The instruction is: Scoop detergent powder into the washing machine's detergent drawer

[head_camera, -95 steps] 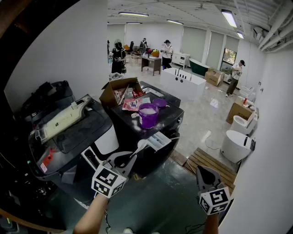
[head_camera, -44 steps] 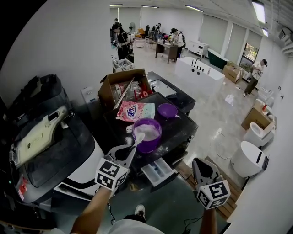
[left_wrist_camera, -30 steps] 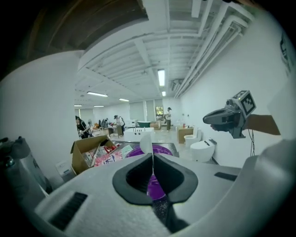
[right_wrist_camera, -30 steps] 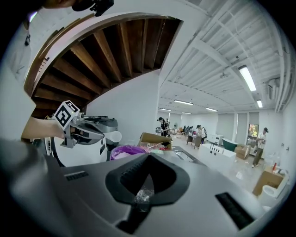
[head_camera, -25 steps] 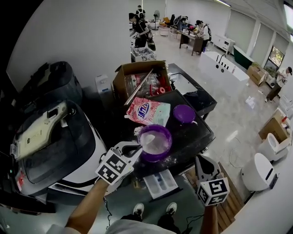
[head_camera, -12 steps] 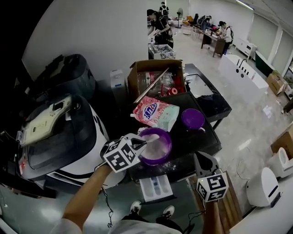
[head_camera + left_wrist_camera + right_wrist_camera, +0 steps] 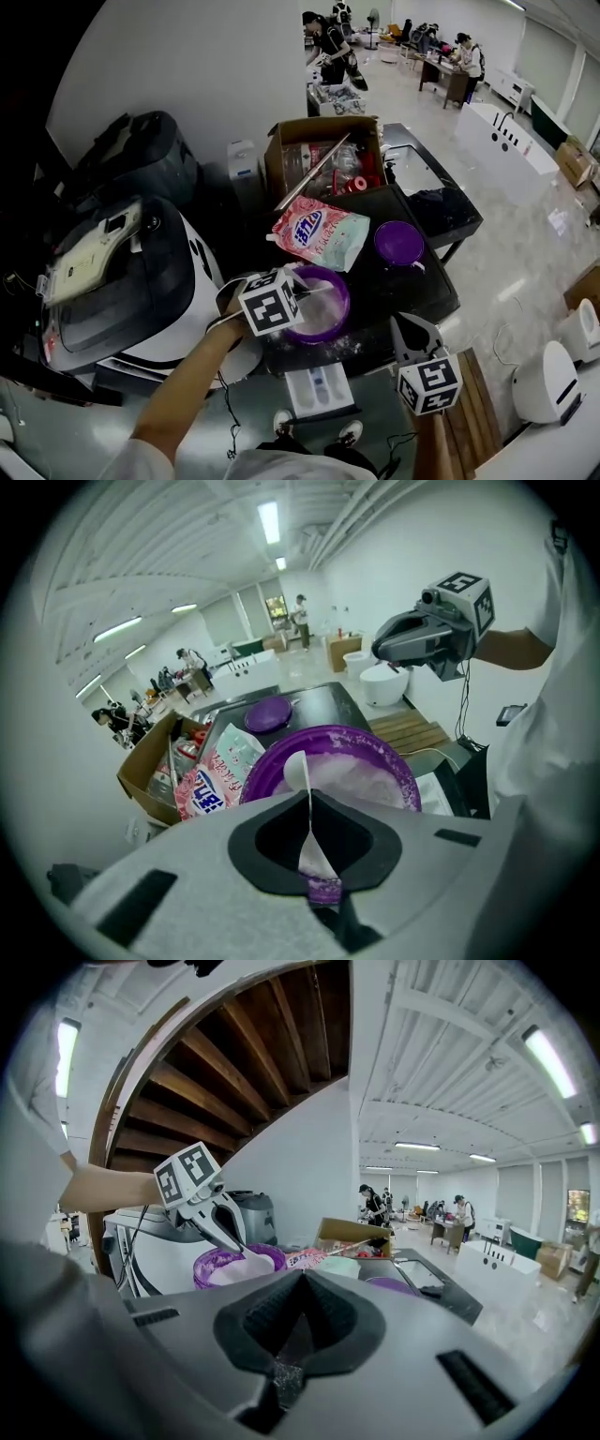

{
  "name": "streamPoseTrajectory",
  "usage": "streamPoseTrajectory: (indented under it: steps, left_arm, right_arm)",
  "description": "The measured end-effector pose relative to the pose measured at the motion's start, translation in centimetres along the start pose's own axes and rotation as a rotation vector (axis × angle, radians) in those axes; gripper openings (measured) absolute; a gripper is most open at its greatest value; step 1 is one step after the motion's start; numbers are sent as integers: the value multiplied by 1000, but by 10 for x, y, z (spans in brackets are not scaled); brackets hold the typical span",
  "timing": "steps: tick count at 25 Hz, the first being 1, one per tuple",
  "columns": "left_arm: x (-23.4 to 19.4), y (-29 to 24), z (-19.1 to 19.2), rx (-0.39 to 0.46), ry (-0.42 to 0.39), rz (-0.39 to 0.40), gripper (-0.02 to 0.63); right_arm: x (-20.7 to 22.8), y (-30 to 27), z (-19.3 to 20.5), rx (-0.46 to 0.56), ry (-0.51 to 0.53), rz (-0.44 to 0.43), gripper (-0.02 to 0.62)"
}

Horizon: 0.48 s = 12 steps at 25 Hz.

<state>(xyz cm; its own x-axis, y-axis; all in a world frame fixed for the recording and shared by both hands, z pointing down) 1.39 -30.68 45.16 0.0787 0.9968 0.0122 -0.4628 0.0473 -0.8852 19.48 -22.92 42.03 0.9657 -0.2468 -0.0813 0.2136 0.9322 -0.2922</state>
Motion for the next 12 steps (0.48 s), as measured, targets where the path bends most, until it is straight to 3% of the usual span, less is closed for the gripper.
streamPoseTrajectory:
  steps: [8, 12]
  left_arm:
    - [-5, -21, 0, -114, -70, 21, 14]
    - [0, -28, -2, -159, -94, 72, 14]
  right_arm:
    - [-1, 1, 9, -34, -1, 3, -3]
    - [-2, 3, 14, -47, 9, 1, -3]
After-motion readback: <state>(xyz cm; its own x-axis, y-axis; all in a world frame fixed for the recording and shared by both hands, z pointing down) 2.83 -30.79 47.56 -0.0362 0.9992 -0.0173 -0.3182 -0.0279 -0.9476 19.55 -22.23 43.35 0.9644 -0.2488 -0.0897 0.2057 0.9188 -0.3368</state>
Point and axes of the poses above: the fingertips, and each gripper's own axes: y backward along the fingers, x to its right, z out of its underside, the point moved 3 cm from there along y, backward along the fingers, and after that the axes turned 13 degrees about z, right-handed, at the moved point
